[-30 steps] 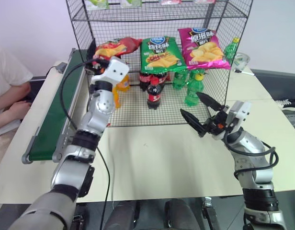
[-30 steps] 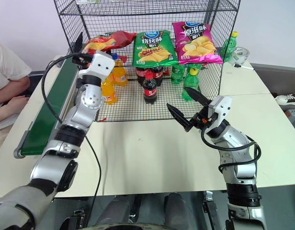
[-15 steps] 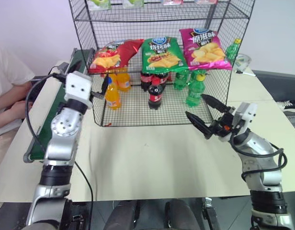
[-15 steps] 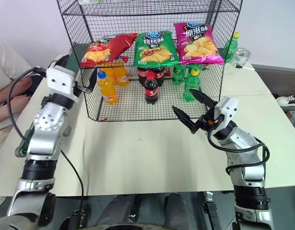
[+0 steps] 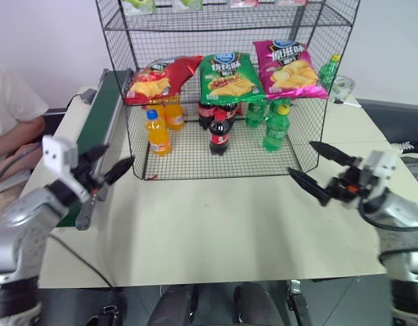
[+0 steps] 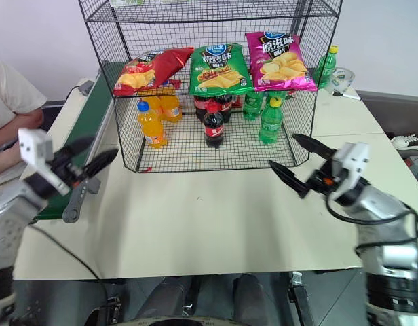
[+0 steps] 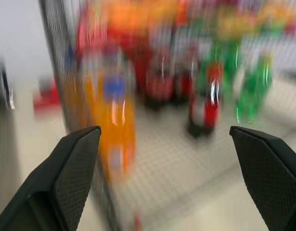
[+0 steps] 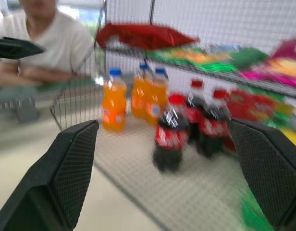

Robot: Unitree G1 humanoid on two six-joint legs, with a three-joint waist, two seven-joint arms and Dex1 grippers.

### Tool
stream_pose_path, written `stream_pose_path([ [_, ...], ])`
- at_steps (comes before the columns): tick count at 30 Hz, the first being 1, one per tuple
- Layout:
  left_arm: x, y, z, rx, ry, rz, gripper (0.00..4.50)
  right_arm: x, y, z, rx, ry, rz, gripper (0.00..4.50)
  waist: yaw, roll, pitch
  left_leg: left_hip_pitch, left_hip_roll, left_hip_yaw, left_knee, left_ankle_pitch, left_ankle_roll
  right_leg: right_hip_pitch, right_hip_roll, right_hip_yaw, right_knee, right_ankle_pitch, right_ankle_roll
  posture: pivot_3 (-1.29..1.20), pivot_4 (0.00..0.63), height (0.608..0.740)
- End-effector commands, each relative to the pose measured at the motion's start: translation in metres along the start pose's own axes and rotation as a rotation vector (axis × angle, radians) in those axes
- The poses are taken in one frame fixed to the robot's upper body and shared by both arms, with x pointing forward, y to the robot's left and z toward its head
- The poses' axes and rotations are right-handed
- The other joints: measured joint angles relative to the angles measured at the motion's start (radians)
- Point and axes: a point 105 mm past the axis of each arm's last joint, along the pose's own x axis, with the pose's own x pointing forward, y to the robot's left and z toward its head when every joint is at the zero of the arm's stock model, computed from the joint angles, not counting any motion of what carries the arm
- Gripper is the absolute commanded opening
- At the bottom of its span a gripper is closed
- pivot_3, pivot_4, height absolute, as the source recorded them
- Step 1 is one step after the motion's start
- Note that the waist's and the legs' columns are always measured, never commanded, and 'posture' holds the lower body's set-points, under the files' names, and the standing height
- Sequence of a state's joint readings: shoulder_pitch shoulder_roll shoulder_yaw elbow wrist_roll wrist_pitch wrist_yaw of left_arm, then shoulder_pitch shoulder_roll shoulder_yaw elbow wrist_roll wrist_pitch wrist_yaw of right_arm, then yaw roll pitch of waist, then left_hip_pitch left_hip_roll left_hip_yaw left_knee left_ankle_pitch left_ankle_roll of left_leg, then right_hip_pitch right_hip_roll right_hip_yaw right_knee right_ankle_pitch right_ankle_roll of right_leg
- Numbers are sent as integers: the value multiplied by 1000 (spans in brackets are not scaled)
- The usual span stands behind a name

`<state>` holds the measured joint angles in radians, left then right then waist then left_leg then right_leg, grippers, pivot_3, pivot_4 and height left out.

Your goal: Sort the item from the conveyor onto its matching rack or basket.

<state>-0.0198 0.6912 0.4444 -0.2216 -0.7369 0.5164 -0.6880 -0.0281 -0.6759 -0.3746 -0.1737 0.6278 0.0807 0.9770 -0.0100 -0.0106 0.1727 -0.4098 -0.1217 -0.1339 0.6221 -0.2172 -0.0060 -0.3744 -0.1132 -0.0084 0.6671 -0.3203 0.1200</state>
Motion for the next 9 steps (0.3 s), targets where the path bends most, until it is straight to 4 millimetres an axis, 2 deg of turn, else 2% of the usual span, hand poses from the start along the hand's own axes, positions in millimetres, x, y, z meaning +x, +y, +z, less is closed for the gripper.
stream_pose_path([
  [1, -16, 6, 15, 55, -31, -21, 4482, -10, 0, 17, -33, -25, 34, 4500, 1, 0, 0, 0, 0, 0, 0, 0, 0, 0, 0, 0, 0, 0, 0, 0, 150, 740],
  [5, -38, 31, 6, 92, 28, 47, 4482, -38, -10, 14, -56, 72, 18, 4500, 9, 1, 0, 1, 1, 0, 0, 0, 0, 1, 0, 0, -2, -1, -4, 0, 150, 740],
  [9, -44, 42, 2, 152, 59, 48, 4482, -50, -13, 8, -51, 117, 17, 4500, 15, 1, 0, 1, 1, 2, 0, -1, 1, 1, -1, 0, -4, -1, -4, 0, 150, 740],
])
